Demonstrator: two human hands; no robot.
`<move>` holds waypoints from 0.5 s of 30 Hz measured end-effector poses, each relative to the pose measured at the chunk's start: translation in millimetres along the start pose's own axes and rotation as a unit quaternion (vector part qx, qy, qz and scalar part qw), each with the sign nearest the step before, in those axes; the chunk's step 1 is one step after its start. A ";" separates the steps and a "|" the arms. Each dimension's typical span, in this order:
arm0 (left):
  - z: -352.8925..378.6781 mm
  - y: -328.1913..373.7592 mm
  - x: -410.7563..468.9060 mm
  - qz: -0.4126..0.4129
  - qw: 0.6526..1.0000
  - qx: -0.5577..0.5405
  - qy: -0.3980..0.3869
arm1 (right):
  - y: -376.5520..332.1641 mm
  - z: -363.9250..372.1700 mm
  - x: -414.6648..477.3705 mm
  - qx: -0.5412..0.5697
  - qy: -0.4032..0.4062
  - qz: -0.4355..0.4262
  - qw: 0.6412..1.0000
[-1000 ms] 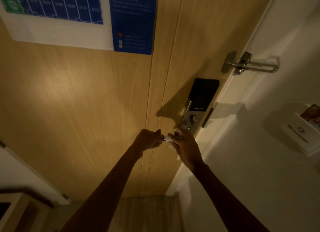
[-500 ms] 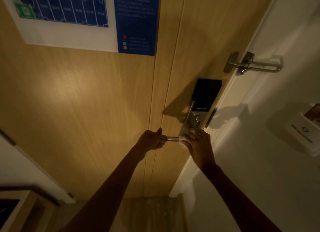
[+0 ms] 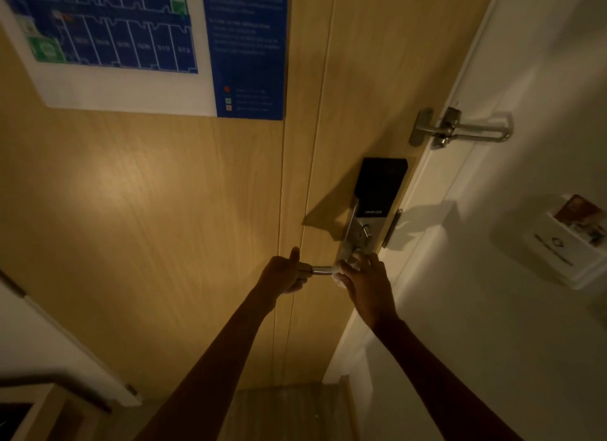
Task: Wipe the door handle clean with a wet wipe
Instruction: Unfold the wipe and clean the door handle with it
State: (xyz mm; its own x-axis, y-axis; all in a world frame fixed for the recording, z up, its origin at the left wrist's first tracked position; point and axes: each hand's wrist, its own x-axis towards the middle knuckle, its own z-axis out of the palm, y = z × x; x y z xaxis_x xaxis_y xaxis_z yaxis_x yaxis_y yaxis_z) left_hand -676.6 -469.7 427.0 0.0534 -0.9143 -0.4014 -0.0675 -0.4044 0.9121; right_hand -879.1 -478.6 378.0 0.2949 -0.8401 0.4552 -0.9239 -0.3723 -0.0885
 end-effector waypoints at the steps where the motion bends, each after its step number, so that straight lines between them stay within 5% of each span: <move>1: 0.7 0.4 -1.3 0.001 1.000 0.001 0.001 | -8.2 1.9 1.6 0.011 -0.003 -0.007 1.000; 9: 5.0 2.4 -15.4 -0.005 1.000 0.006 -0.003 | 27.6 -22.7 -13.8 0.013 0.008 0.043 0.999; 15: -0.8 -9.7 -41.8 -0.012 0.999 -0.013 -0.038 | 29.0 -30.2 -34.2 0.231 0.032 0.253 0.939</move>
State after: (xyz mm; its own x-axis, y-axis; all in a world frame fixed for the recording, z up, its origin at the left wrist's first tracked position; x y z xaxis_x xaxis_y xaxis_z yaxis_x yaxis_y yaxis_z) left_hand -677.3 -427.6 435.0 -0.0204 -0.9038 -0.4276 -0.0416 -0.4265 0.9035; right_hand -923.4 -448.7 386.5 -0.1818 -0.9358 0.3019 -0.7325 -0.0760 -0.6765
